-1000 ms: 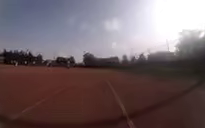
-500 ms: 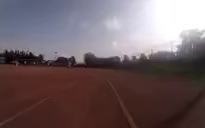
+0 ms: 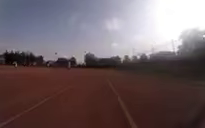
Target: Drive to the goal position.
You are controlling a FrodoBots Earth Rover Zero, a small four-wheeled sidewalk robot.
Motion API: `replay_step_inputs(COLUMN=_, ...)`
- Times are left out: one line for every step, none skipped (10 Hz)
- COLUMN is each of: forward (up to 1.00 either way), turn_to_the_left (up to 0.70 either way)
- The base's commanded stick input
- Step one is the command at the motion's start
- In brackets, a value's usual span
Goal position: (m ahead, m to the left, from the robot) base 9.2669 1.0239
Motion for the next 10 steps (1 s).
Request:
replay_step_inputs(forward=0.70, turn_to_the_left=0.00)
replay_step_inputs(forward=0.70, turn_to_the_left=0.00)
replay_step_inputs(forward=0.70, turn_to_the_left=0.00)
replay_step_inputs(forward=0.70, turn_to_the_left=0.00)
replay_step_inputs(forward=0.70, turn_to_the_left=0.00)
replay_step_inputs(forward=0.70, turn_to_the_left=0.00)
replay_step_inputs(forward=0.70, turn_to_the_left=0.00)
replay_step_inputs(forward=0.70, turn_to_the_left=0.00)
replay_step_inputs(forward=0.70, turn_to_the_left=0.00)
replay_step_inputs(forward=0.70, turn_to_the_left=0.00)
